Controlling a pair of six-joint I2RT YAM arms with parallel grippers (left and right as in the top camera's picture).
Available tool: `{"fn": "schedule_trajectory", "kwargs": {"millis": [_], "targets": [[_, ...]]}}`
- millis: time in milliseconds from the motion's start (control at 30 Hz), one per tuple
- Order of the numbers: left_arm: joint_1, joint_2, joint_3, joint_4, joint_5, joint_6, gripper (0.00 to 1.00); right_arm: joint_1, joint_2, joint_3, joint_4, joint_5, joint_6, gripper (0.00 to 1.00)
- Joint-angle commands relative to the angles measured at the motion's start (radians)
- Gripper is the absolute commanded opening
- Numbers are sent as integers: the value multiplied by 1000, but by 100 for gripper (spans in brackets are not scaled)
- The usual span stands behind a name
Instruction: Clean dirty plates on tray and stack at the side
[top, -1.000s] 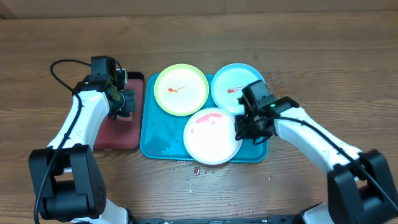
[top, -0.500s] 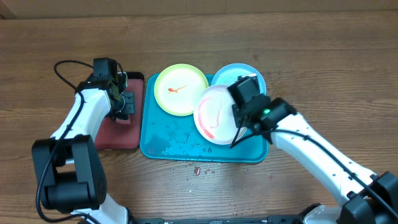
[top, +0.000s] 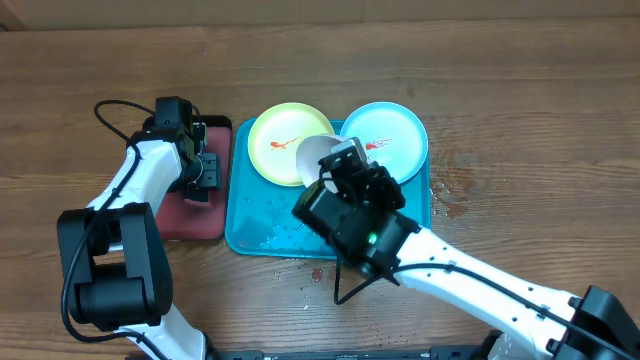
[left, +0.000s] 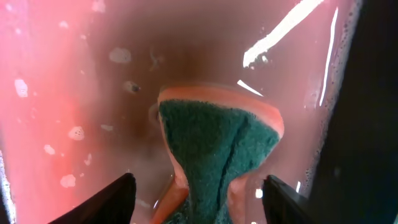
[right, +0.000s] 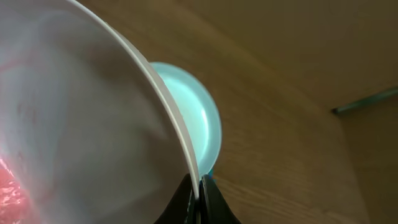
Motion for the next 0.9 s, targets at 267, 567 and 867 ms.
{"fn": "schedule_trajectory", "kwargs": {"millis": [267,567,867], "targets": [[5,8,13,78,29,-41,73,70,-21,34,69,274,2,4],[5,51,13,124,28,-41,62,69,-21,34,72,274,2,4],[5,60,16,132,24,-41,4,65,-21,34,73,274,2,4]]}}
